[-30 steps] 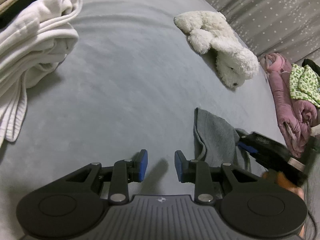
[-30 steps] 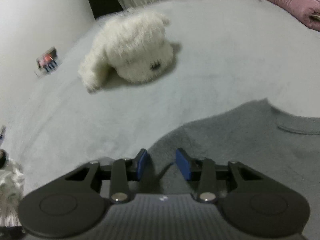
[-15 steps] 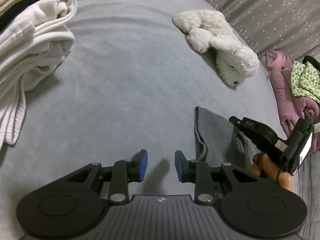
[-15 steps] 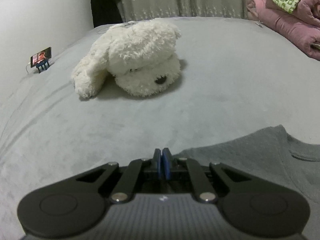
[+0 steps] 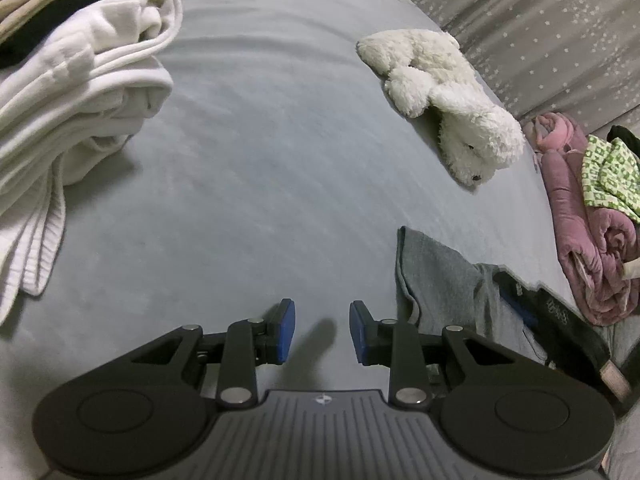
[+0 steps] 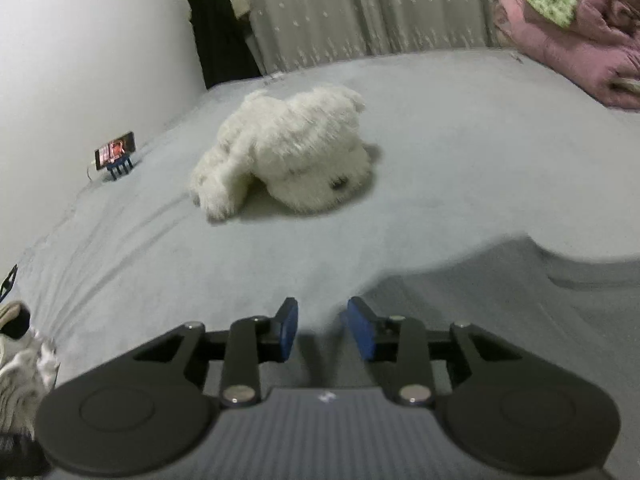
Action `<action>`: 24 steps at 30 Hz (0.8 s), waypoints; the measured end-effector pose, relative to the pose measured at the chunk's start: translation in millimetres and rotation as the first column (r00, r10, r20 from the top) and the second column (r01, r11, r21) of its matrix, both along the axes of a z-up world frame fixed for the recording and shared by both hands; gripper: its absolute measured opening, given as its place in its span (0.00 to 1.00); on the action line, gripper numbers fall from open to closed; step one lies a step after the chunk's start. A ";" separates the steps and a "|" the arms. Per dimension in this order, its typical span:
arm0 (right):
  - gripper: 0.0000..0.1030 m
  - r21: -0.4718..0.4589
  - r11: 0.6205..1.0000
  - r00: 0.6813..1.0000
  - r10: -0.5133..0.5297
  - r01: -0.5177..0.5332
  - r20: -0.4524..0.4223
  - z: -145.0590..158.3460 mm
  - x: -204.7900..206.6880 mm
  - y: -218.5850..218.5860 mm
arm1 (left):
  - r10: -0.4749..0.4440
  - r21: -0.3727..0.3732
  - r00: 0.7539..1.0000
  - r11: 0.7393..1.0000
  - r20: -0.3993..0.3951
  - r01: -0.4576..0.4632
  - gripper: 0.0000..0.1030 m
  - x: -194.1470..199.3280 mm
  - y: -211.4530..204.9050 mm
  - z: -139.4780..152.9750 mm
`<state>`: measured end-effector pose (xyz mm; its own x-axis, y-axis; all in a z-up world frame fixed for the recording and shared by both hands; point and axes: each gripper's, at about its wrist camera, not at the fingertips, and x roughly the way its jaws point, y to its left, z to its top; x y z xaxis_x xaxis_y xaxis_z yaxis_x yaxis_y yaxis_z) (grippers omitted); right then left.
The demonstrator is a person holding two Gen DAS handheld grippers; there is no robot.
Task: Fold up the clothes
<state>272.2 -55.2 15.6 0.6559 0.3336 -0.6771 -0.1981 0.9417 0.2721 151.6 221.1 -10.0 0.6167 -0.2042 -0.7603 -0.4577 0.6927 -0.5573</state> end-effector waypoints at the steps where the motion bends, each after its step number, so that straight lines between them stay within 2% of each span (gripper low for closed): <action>1: 0.31 0.013 1.000 0.999 -0.008 0.008 -0.032 -0.2 -7.8 -9.3 | 0.000 -0.001 1.000 1.000 0.000 0.000 0.27 0.1 0.1 0.1; 5: 0.31 0.055 0.998 0.993 0.001 0.006 -0.120 -0.8 -44.5 -36.8 | -0.004 0.002 1.000 1.000 0.002 0.004 0.27 1.1 -2.3 1.0; 10: 0.32 0.093 0.994 0.990 0.075 -0.064 -0.117 6.4 -97.0 -38.1 | -0.028 0.011 1.000 1.000 0.003 0.028 0.27 2.4 -10.2 1.4; 13: 0.32 0.128 0.982 0.978 0.158 -0.141 -0.133 10.8 -116.8 -24.1 | -0.041 0.014 0.999 0.999 0.009 0.041 0.27 2.9 -14.2 2.6; 15: 0.32 0.061 0.974 0.961 0.223 -0.216 -0.163 4.8 -126.5 -1.4 | -0.049 0.020 0.999 0.999 0.008 0.049 0.27 3.7 -15.7 2.7; 18: 0.30 -0.105 0.949 0.946 0.279 -0.298 -0.166 -10.1 -140.0 35.1 | -0.043 0.013 0.999 0.999 0.004 0.043 0.27 2.7 -14.3 1.7; 19: 0.27 -0.165 0.937 0.948 0.288 -0.308 -0.135 -12.7 -144.8 44.7 | -0.041 0.010 0.999 0.999 0.004 0.041 0.27 2.4 -13.6 1.7; 20: 0.15 -0.199 0.930 0.950 0.290 -0.308 -0.114 -13.6 -148.6 51.1 | -0.040 0.009 0.999 0.999 0.005 0.040 0.27 2.3 -13.1 2.0; 21: 0.08 -0.210 0.930 0.953 0.285 -0.301 -0.103 -13.4 -151.4 56.4 | -0.039 0.008 0.999 0.999 0.006 0.039 0.27 2.3 -12.5 2.2; 24: 0.07 -0.223 0.930 0.956 0.279 -0.292 -0.087 -11.1 -154.8 67.5 | -0.036 0.004 0.999 0.999 0.006 0.036 0.27 2.3 -11.0 1.9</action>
